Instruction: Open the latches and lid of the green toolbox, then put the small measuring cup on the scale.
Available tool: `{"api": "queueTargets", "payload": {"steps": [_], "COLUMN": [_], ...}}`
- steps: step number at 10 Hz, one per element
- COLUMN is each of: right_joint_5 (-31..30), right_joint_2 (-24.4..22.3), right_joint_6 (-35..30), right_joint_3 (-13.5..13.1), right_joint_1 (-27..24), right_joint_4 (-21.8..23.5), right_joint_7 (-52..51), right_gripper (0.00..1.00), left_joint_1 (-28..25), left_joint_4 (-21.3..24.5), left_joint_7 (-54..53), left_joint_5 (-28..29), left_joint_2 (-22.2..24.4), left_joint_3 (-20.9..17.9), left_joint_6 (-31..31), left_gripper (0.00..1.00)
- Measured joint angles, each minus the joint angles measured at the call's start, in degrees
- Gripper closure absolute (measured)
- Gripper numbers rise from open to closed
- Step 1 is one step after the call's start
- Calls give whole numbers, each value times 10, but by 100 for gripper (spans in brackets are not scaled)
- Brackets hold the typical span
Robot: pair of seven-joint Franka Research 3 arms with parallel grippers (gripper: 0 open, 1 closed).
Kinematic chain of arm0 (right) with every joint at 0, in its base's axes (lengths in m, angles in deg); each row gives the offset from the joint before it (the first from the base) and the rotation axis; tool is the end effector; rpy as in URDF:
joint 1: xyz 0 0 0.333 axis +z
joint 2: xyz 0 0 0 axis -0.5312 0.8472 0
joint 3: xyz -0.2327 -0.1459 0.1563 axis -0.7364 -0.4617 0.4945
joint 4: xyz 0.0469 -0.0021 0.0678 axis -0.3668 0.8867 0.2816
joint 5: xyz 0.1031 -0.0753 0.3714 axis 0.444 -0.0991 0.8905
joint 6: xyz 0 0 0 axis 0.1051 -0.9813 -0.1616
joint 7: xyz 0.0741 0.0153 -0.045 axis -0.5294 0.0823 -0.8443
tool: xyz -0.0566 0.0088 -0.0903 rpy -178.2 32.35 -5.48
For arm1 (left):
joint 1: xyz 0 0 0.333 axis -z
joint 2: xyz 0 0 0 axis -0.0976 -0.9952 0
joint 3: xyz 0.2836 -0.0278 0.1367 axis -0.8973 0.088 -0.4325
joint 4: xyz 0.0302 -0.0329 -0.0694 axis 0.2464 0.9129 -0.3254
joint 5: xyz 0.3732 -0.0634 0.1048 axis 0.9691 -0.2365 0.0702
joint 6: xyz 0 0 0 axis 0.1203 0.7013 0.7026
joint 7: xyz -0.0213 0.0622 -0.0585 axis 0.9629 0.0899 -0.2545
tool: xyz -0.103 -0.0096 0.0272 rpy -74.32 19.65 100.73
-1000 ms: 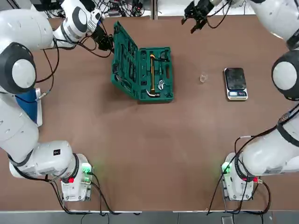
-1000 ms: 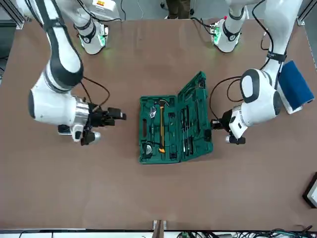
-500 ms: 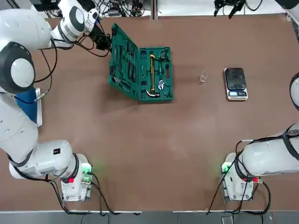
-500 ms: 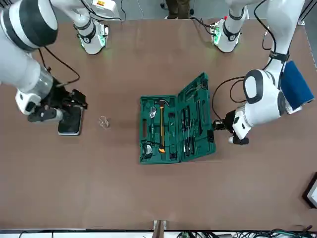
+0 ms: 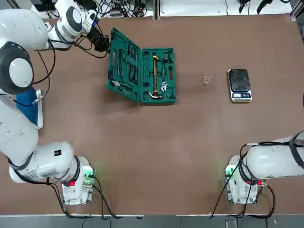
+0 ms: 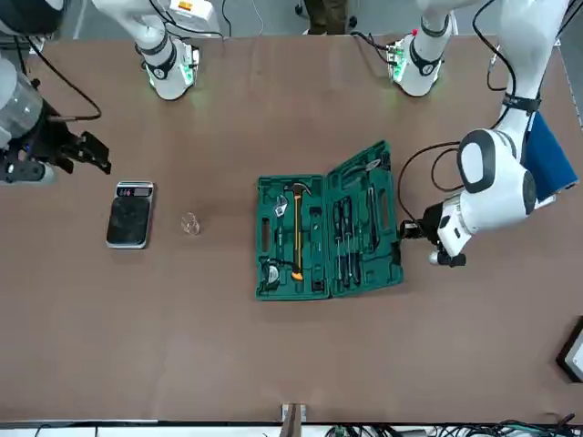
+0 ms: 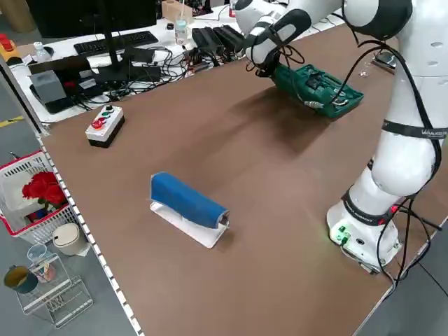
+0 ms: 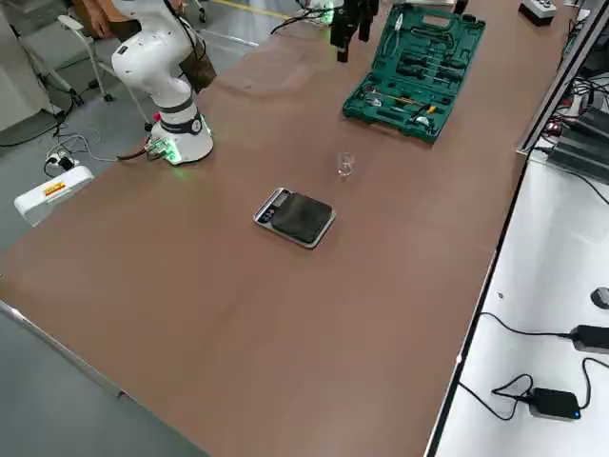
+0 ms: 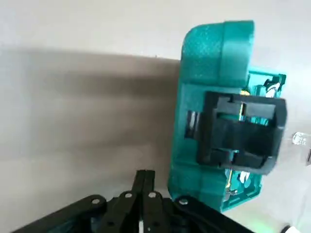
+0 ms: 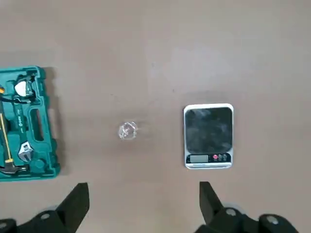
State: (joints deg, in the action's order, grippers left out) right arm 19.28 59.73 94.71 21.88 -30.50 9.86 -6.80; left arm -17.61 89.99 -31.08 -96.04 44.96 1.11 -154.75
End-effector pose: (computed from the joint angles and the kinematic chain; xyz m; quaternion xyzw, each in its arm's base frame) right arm 0.5472 0.0473 0.6234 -0.9994 0.0291 0.0104 0.0148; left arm 0.5953 -0.1144 0.3125 0.9605 0.0322 -0.0379 0.2738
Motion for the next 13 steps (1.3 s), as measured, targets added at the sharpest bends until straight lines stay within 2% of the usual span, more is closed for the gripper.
{"api": "queueTargets", "payload": {"steps": [3, 5, 8, 10, 13], "right_joint_5": [-2, -2, -2, -2, -3], "right_joint_2": [0, 0, 3, 5, 5], "right_joint_6": [-27, -46, -34, 18, 120], "right_joint_3": [-5, -6, 1, 28, 96], "right_joint_1": [-24, -36, -35, -33, -30], "right_joint_4": [-28, -28, -9, 40, 146], "right_joint_7": [-1, -1, -1, 10, 78], "right_gripper": [0, 0, 0, 0, 0], "left_joint_1": [-1, 0, 0, -1, -2], "left_joint_4": [1, 1, 4, 7, 13], "left_joint_7": [0, -1, -1, -1, -1], "left_joint_5": [0, 0, 13, 17, 18], "left_joint_2": [-14, -19, -19, -19, -20], "left_joint_3": [-1, 0, -1, -1, -3], "left_joint_6": [-13, -13, -13, -13, -13], "left_gripper": [99, 99, 99, 99, 99]}}
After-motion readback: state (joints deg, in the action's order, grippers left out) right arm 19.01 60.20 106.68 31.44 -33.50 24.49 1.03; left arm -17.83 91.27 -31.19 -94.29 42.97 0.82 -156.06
